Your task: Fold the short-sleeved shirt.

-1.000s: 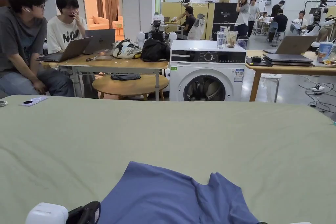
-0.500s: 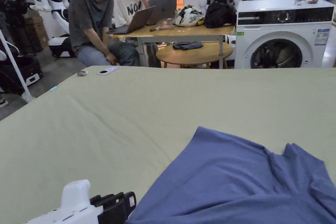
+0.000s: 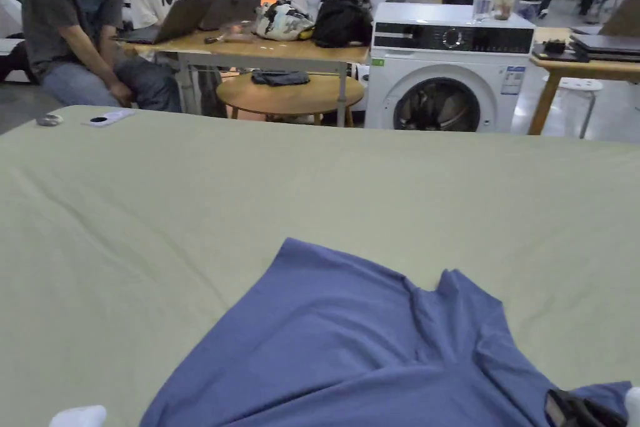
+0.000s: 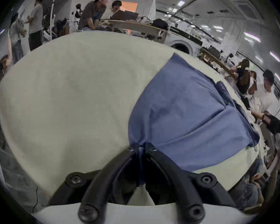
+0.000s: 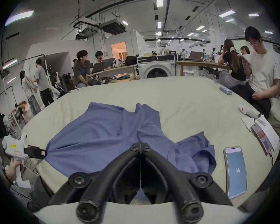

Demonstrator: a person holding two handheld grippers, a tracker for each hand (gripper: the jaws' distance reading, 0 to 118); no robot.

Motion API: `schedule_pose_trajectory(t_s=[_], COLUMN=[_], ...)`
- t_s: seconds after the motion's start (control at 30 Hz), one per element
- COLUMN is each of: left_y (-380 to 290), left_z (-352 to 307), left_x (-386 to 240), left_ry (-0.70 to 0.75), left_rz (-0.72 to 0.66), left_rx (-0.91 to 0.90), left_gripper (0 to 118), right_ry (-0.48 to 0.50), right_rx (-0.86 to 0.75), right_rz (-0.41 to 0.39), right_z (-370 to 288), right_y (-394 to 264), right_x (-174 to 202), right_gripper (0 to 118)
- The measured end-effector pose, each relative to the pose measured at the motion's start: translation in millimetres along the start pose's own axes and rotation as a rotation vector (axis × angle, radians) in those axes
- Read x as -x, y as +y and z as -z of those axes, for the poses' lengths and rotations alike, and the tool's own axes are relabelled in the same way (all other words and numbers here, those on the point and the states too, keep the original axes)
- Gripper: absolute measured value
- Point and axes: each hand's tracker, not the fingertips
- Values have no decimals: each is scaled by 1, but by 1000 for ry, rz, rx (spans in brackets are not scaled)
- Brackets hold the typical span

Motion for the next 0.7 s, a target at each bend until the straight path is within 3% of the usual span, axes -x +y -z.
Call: schedule_pose_trajectory(t_s=[0.03, 0.07, 0.1, 0.2, 0.37, 0.43, 0.47, 0.53, 0.6, 0.7], left_y=[2, 2, 4, 2, 0, -1, -1, -1, -1, 2], left_z=[1, -2, -2, -6, -10, -10, -10, -11, -10, -11], left_x=[1, 2, 3, -2, -2, -1, 1, 2, 2, 1], left_ry=[-3, -9, -12, -11, -19, -26, -29, -30, -31, -33], left_rz=[-7, -19, -26, -21, -45, -61, -63, -63, -64, -71], left_rx=[8, 16, 21, 22, 7, 7, 6, 2, 2, 10], left_gripper=[1, 1, 1, 1, 1, 1, 1, 1, 1, 1], right_ry=[0, -2, 9, -33, -93, -120, -142, -170, -144, -147], right_rx=[26, 73, 127, 241, 439, 497, 532, 513, 494, 474], right_rz=[1, -4, -14, -25, 177, 215, 198, 81, 60, 65], right_z=[11, 26, 47, 111, 213, 238, 244, 239, 228, 221], right_y=[9, 21, 32, 59, 85, 83, 81, 77, 78, 77], right_x=[-3, -7, -12, -24, -56, -65, -66, -59, -52, -53], right_gripper=[37, 71, 75, 74, 74, 67, 48, 35, 0, 0])
